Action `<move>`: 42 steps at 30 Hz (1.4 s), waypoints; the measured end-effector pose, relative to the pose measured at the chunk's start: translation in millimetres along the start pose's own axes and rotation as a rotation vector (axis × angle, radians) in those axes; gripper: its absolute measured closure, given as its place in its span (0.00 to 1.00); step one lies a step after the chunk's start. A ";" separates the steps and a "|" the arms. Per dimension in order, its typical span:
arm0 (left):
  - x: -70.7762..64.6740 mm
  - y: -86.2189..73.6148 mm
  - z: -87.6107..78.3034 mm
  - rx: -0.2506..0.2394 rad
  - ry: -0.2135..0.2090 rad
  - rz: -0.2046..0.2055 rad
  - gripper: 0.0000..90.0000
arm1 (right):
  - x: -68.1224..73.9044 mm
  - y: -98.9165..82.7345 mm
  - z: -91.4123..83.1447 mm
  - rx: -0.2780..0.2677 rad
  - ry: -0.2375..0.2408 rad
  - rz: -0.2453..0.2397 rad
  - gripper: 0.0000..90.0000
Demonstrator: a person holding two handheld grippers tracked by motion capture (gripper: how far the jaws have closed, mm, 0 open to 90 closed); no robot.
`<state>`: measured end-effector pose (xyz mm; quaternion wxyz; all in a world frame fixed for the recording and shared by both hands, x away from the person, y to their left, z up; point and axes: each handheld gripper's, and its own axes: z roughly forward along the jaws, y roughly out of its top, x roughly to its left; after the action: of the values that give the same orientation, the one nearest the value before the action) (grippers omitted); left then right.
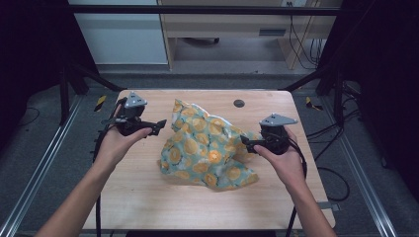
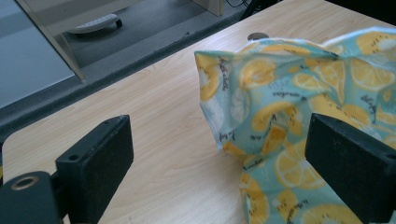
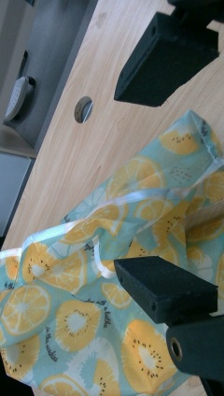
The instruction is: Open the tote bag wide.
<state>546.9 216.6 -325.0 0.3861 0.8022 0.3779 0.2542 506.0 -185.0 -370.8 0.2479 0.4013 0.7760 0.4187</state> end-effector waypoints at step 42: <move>1.0 26.6 53.5 0.030 0.009 0.022 0.16 | 23.1 2.5 33.8 -0.029 0.142 -0.136 0.98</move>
<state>595.8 183.4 -333.9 0.3696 0.8109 0.3744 0.2565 518.6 -149.7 -387.6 0.2261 0.3134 0.8108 0.4396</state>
